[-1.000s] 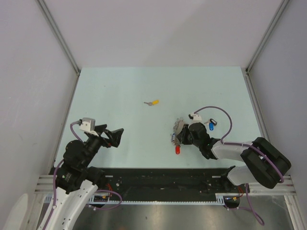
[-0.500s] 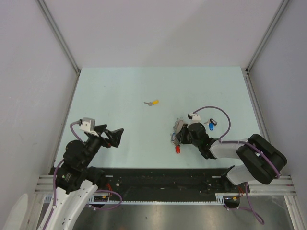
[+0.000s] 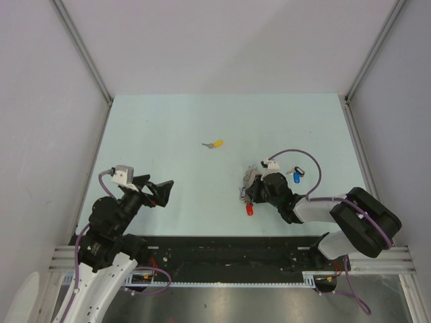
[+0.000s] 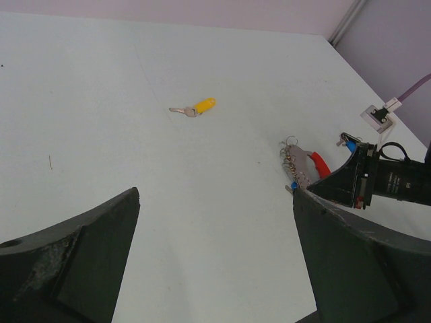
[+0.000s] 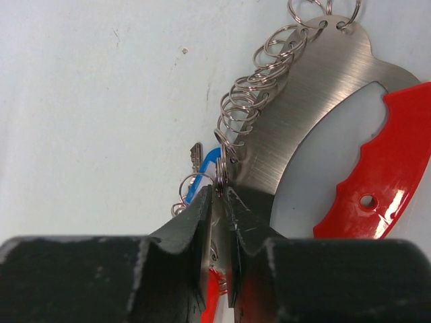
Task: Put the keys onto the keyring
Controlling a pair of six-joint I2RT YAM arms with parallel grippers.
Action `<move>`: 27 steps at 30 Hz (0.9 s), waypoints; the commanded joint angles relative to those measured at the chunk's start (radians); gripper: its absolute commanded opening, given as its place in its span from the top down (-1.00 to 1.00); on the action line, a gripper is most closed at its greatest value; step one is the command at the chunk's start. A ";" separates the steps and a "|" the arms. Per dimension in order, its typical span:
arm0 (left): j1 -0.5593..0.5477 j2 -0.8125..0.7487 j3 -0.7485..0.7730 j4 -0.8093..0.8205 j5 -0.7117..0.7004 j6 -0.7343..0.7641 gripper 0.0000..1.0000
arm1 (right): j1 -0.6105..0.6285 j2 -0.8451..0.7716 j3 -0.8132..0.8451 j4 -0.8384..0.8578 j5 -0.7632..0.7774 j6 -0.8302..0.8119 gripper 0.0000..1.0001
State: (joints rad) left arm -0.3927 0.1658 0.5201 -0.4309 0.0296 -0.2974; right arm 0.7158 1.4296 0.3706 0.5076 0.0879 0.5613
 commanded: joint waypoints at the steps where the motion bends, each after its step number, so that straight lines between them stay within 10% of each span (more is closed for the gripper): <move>1: 0.000 0.011 0.003 0.008 0.003 -0.008 -1.00 | 0.005 0.012 -0.004 0.043 0.010 -0.020 0.69; 13: 0.000 0.020 0.001 0.017 0.013 -0.008 -1.00 | 0.005 -0.082 0.043 -0.076 0.012 -0.080 1.00; 27: -0.005 0.380 0.150 0.119 0.403 0.148 -1.00 | 0.004 -0.091 0.528 -0.957 -0.077 -0.362 1.00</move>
State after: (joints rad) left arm -0.3927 0.4309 0.5568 -0.3870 0.2363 -0.2256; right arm 0.7208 1.3029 0.7551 -0.1482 0.0486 0.3107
